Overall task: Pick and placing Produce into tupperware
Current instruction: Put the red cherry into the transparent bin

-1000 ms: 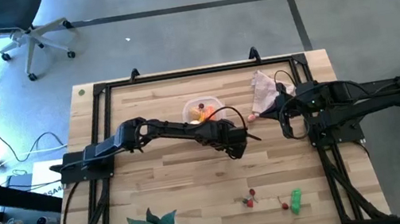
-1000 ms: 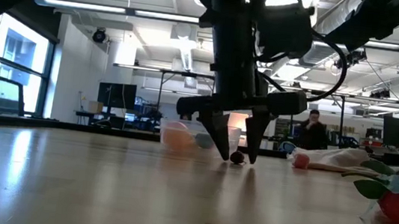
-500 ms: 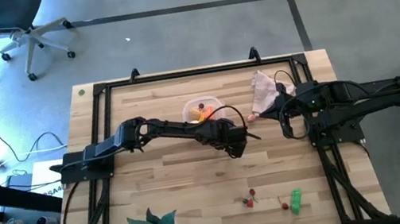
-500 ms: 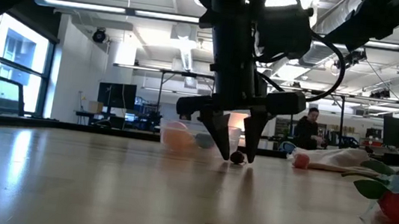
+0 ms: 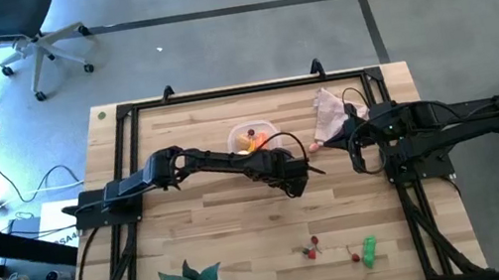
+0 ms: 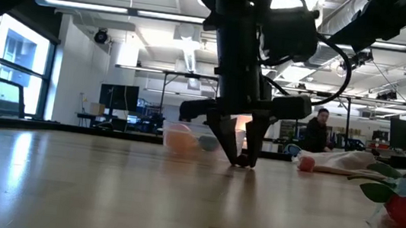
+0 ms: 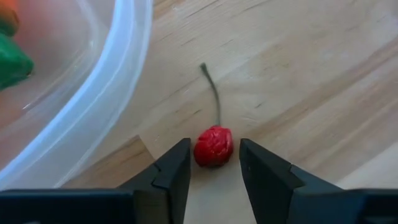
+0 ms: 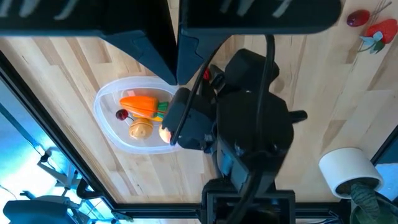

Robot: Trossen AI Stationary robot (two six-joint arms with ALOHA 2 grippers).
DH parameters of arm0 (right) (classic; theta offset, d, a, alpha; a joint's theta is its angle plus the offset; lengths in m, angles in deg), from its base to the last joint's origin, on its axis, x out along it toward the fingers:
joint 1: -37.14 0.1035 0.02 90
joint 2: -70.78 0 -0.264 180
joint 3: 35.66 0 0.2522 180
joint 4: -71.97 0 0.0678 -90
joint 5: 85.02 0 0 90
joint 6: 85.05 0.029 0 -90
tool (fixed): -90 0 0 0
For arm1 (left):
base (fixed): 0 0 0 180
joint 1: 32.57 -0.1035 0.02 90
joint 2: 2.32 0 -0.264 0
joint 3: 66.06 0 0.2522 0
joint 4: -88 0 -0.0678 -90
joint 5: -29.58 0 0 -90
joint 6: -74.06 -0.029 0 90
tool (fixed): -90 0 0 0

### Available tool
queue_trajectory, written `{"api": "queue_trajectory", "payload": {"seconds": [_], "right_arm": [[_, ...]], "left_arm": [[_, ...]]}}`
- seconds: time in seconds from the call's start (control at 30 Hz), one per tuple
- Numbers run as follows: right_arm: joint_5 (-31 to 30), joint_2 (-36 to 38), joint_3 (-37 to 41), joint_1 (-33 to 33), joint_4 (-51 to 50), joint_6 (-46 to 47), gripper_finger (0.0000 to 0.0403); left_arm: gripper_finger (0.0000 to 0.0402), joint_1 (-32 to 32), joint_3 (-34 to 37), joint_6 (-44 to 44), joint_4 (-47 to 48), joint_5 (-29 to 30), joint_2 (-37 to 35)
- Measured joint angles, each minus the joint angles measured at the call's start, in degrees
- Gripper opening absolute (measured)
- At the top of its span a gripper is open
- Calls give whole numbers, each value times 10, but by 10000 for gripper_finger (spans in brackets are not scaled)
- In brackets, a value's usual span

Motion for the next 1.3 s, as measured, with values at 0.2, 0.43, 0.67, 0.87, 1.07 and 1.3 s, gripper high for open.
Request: {"api": "queue_trajectory", "payload": {"seconds": [0.2,0.43,0.67,0.87,1.07,1.3], "right_arm": [[0,0,0,0,0,0,0],[0,0,0,0,0,0,0],[0,0,0,0,0,0,0],[0,0,0,0,0,0,0],[0,0,0,0,0,0,0],[0,0,0,0,0,0,0]], "left_arm": [[117,-5,0,-1,2,-14,0],[117,-4,0,-1,2,-6,0],[117,-4,0,-1,2,-6,0],[98,-4,0,0,3,-5,0],[59,-4,1,15,5,-4,1],[60,-4,1,15,5,-4,1]]}}
